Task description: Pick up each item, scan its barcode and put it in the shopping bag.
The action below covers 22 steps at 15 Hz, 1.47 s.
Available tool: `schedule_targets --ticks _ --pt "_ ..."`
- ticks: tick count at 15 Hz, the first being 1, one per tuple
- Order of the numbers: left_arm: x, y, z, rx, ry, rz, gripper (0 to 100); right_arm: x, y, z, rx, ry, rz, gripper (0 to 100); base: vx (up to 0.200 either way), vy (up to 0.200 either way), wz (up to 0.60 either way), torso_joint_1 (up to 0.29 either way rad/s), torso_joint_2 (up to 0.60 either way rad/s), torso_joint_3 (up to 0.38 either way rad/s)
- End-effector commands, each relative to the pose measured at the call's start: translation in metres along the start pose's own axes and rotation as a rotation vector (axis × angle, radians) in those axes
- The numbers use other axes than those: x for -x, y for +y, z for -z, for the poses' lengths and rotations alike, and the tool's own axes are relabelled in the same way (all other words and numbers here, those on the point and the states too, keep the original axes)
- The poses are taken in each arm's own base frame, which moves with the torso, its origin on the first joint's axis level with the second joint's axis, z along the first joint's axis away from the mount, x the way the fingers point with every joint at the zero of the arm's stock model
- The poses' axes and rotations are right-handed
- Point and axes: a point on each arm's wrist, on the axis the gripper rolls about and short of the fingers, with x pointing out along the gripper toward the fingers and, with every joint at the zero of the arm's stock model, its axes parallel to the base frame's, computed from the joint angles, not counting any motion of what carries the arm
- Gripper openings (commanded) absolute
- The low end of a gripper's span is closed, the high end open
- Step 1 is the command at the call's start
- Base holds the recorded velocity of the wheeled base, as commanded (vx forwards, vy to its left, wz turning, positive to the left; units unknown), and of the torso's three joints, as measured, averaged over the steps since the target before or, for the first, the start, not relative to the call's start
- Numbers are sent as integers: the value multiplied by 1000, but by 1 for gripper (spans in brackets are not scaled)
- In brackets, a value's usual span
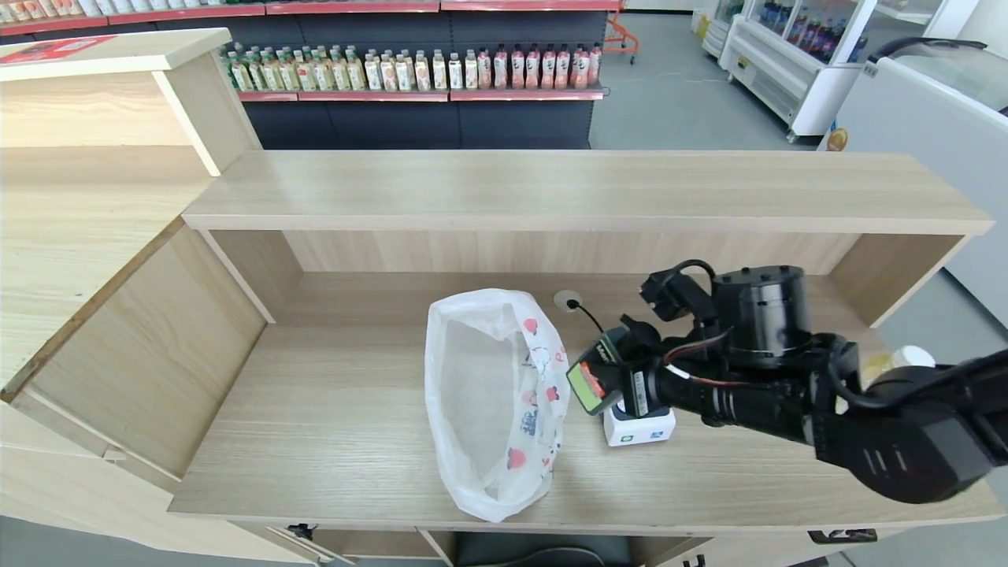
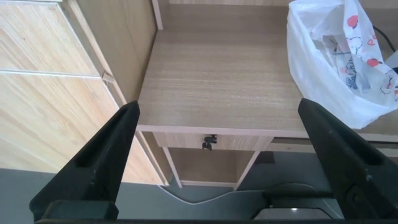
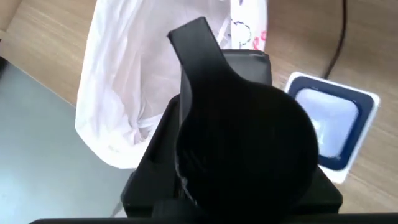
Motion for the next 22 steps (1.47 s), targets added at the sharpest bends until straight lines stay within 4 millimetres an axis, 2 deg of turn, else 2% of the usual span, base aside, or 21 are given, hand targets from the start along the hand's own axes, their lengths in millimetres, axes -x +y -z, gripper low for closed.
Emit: schedule_targets --ticks 1,3,5,7,10,13,14,16,18,20,21,22 --pt "0 0 0 0 -1 0 100 -47 17 10 45 44 -41 0 0 0 0 0 0 0" --pt "0 0 0 0 -1 -2 100 -67 30 14 82 54 -63 0 0 0 0 0 0 0" --pt "0 0 0 0 -1 0 100 -92 29 18 187 48 -7 0 0 0 0 0 0 0" --pt "0 0 0 0 -1 -2 100 -108 29 21 204 47 0 0 0 0 0 0 0 0" --pt "0 0 0 0 -1 0 100 -128 22 32 250 68 14 0 0 0 0 0 0 0" --pt "0 0 0 0 -1 -2 100 -147 22 31 253 43 16 0 0 0 0 0 0 0" --pt "0 0 0 0 -1 -2 100 -149 22 28 255 32 12 100 0 0 0 0 0 0" --pt "0 0 0 0 -1 0 100 -157 26 22 264 1 3 100 0 0 0 0 0 0" --pt "0 0 0 0 -1 -2 100 -150 31 11 240 -30 -10 100 0 0 0 0 0 0" --pt "0 0 0 0 -1 -2 100 -119 31 -21 127 -100 -45 100 0 0 0 0 0 0" --pt "0 0 0 0 -1 0 100 -109 30 -29 98 -119 -49 100 0 0 0 0 0 0" --pt "0 0 0 0 -1 -2 100 -76 17 -49 5 -155 -29 100 0 0 0 0 0 0"
